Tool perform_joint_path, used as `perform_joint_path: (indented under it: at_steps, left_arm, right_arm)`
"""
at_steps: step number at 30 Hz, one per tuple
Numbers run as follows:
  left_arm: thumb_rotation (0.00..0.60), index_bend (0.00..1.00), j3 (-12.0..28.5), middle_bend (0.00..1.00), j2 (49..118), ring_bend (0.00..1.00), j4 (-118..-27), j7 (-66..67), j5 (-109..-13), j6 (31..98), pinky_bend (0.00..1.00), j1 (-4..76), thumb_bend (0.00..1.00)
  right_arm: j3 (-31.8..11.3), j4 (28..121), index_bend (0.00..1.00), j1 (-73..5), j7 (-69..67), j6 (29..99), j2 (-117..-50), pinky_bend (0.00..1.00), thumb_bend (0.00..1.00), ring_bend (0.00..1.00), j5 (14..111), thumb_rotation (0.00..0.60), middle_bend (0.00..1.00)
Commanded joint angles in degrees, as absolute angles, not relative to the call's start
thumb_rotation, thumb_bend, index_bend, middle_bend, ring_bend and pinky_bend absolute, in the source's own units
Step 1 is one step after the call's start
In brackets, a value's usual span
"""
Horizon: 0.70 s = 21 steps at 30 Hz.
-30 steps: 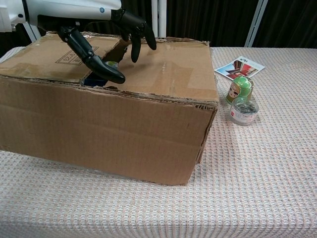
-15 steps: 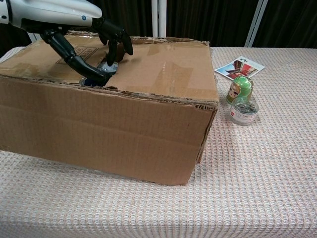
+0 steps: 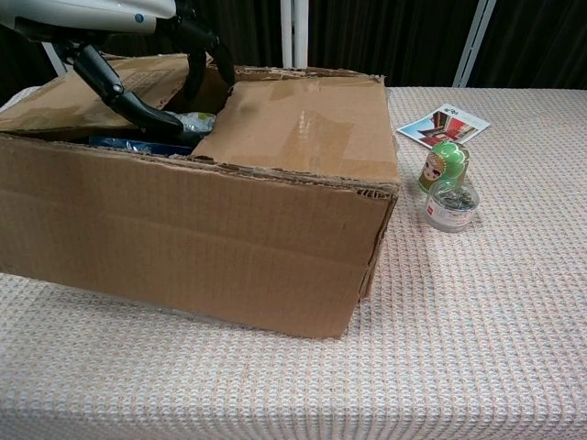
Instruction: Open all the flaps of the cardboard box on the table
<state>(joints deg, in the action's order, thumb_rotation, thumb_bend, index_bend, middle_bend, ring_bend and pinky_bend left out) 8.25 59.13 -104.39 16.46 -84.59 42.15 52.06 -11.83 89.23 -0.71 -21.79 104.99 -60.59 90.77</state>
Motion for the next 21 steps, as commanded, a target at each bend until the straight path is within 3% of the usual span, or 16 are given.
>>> perform_joint_path:
  at_steps: [1,21]
  left_arm:
    - [0.191,0.21,8.28,0.4,57.5,0.13,-105.59,17.91,-83.74,42.71,0.23,51.84,0.15]
    - [0.191,0.19,9.81,0.4,41.37,0.13,-114.05,10.47,-80.92,46.22,0.23,47.46,0.15]
  right_arm:
    - [-11.84,89.34,0.0,-0.8,-21.76,104.93,-60.59,0.0,0.31,0.0,90.89,0.6,0.0]
    - [-12.13,91.99,0.0,-1.58,-19.59,105.12,-60.2,0.0,0.31,0.0,92.42,0.6,0.0]
